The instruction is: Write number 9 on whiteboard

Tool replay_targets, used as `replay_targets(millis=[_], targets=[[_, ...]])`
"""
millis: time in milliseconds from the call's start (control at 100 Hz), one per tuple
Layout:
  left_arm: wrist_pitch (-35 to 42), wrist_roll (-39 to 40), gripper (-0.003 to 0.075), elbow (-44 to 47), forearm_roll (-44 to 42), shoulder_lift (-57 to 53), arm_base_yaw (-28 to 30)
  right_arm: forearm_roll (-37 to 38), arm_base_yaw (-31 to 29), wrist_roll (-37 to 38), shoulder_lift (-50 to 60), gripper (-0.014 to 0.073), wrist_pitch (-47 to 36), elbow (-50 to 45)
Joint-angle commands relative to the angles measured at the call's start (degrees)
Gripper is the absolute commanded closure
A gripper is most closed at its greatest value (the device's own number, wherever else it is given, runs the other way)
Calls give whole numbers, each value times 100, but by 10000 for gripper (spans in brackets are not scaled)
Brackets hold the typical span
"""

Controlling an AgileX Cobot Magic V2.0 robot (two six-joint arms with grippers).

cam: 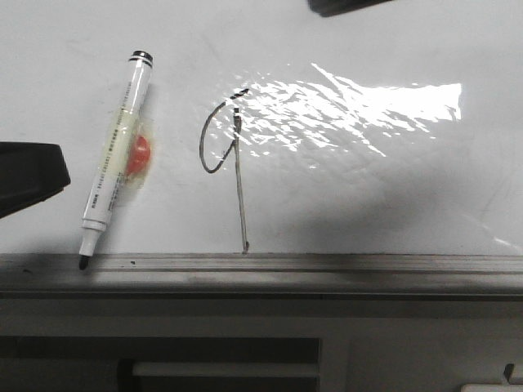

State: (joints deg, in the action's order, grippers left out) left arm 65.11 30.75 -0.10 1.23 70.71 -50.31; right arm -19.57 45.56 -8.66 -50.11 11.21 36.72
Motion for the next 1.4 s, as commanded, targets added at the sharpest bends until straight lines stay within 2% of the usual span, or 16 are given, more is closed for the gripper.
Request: replay_targets(millis=[0,140,260,460,640,760,1130,1390], targets=[[1255,35,741,121,-63,-199,-21,160,-32,-92,485,656,-783,-270],[1255,35,741,121,-63,-374,-21,164,-32,-92,1457,656,-1670,-1261],[1255,35,741,121,-63,-473,-21,174,-32,-92,2349,656,-2010,-2025],[1255,-84,741,121,-25,-574,-21,174,-32,-92,3601,656,-2004,-2906],[1255,-174,741,121,174,-716,-21,174,-32,-92,4425,656,-1461,-3095],[1255,-174,741,121,209,-801,-21,174,-32,-92,4584,656,-1218,-3095],[1255,-174,741,121,463,-814,-21,174,-32,-92,4584,656,-1218,-3095],[1238,-174,741,121,453,-277,-21,174,-32,-92,4584,656,-1218,-3095]])
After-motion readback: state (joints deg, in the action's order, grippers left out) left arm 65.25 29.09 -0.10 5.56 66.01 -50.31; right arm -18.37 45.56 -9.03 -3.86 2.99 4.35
